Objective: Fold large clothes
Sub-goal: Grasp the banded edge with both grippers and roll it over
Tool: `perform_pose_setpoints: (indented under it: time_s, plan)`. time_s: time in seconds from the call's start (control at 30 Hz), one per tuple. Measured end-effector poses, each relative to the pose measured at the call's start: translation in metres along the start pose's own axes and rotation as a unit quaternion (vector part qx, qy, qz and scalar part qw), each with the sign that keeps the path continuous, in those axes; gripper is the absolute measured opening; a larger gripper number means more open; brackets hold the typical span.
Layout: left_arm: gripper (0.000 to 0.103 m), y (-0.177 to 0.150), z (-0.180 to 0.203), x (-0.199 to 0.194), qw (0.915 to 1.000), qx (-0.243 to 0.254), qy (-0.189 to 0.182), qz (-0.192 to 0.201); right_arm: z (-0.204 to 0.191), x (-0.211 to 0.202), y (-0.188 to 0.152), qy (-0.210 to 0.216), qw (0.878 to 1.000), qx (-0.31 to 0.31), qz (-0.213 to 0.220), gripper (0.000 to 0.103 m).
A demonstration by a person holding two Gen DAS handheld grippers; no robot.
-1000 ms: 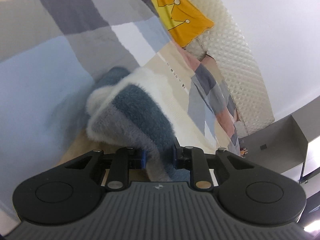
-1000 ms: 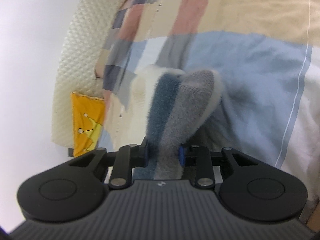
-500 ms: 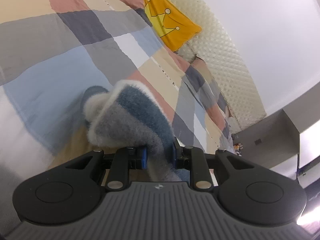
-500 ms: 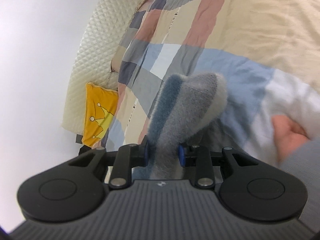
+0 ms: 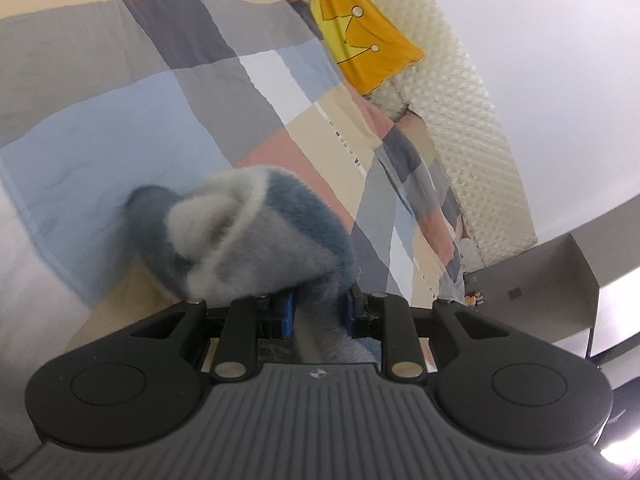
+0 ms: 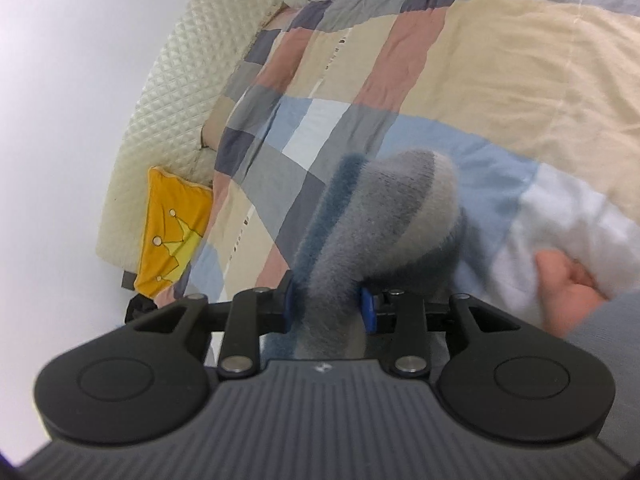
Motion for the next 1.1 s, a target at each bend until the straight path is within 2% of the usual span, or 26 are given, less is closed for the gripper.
perform_pose_setpoints:
  time_s: [0.27, 0.43, 0.7, 0.87, 0.93, 1.1]
  plan:
    - [0.028, 0.039, 0.018, 0.065, 0.9993, 0.007, 0.033, -0.014, -0.016, 0.061, 0.017, -0.036, 0.999, 0.004, 0.011, 0.04]
    - [0.03, 0.054, 0.012, 0.106, 0.9981, 0.016, 0.055, -0.022, -0.005, 0.097, 0.024, -0.031, 0.999, 0.007, 0.008, 0.04]
    - [0.031, 0.072, 0.002, 0.15, 0.9978, 0.043, 0.048, -0.015, -0.001, 0.131, 0.036, -0.015, 0.999, -0.028, 0.022, 0.036]
    - [0.031, 0.078, 0.0, 0.171, 0.997, 0.063, 0.045, 0.0, 0.002, 0.15, 0.043, -0.01, 0.999, -0.037, 0.015, 0.033]
    - [0.031, 0.078, -0.002, 0.179, 0.9961, 0.072, 0.051, 0.003, 0.003, 0.158, 0.042, -0.015, 0.999, -0.043, 0.012, 0.029]
    - [0.031, 0.086, -0.009, 0.196, 0.9961, 0.074, 0.049, -0.001, -0.002, 0.172, 0.036, -0.035, 0.996, -0.084, 0.018, 0.029]
Point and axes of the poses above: each gripper's, at about its wrist camera, not at the fingertips, and x roughly the way its jaws point, z to its right, y to its top, the point moved 3 cm from there along x, roughly the way its jaws point, and after that the axes turned 3 degrees about -z, right-handed, at the moved point
